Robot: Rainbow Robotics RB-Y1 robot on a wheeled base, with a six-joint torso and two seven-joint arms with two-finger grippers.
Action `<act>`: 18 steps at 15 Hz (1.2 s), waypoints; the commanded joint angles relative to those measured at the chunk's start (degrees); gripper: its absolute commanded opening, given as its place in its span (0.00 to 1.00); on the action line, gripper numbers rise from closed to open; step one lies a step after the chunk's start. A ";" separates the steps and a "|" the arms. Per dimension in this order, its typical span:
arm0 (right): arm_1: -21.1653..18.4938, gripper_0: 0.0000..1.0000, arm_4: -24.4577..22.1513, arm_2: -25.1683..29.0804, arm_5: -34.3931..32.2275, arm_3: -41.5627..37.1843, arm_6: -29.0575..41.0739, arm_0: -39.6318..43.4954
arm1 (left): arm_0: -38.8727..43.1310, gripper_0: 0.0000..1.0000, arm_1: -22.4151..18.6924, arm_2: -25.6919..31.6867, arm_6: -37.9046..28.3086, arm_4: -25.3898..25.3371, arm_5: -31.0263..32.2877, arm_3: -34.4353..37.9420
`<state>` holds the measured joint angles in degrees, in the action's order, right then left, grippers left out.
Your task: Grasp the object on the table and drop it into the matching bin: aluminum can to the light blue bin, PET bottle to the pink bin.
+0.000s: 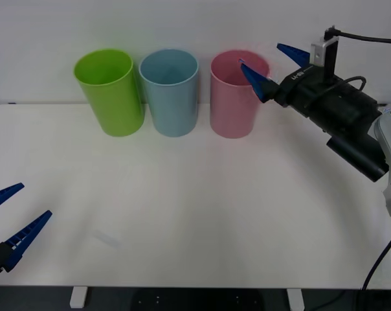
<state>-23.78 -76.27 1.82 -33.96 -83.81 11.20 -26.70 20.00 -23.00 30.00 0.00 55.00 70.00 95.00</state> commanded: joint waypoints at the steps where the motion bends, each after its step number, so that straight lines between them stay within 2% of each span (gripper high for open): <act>1: -2.14 1.00 3.32 0.12 -1.63 -4.35 -0.39 5.52 | 0.00 1.00 0.00 0.00 0.00 0.00 0.00 0.00; 7: -2.76 1.00 4.28 6.09 -9.63 -9.97 -3.47 16.33 | 0.00 1.00 0.00 0.00 0.00 0.00 0.00 0.00; 11: -2.76 1.00 5.16 8.90 -13.15 -11.29 -11.73 22.13 | 0.00 1.00 0.00 0.00 0.00 0.00 0.00 0.00; 18: -2.67 1.00 7.98 14.88 -23.78 -11.29 -10.85 29.86 | 0.00 1.00 0.00 0.00 0.00 0.00 0.00 0.00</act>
<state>-26.53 -68.50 16.17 -56.88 -95.11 0.15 2.44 20.00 -23.00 30.00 0.00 55.00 70.00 95.00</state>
